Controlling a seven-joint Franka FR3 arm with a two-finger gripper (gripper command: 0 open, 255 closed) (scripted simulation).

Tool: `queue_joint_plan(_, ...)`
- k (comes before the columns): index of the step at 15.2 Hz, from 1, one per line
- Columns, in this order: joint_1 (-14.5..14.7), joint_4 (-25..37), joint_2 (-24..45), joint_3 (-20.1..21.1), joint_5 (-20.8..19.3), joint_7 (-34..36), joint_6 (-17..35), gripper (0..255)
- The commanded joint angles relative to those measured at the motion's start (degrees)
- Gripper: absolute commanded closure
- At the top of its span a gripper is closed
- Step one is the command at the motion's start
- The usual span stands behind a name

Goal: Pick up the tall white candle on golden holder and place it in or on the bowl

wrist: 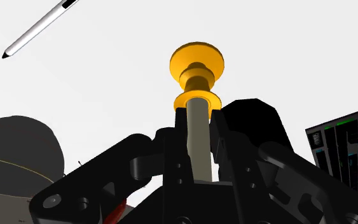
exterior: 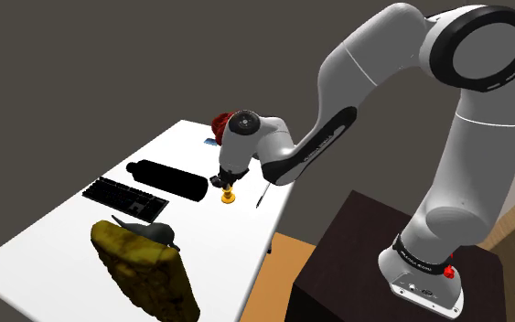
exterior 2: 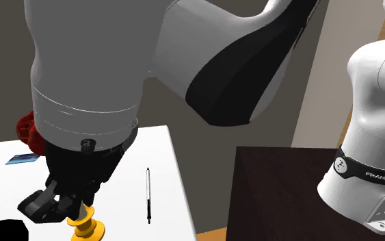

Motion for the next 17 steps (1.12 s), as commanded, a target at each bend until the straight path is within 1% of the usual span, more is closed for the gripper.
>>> queue_joint_plan(1,-0.5,0.0,-1.3,0.7,2.4,-2.2,-0.8,255)
queue_joint_plan(10,-1.9,0.5,-6.8,3.0,11.5,-10.1,-4.7,255)
queue_joint_plan(17,-2.2,1.8,-10.5,3.8,17.6,-15.5,-8.3,255)
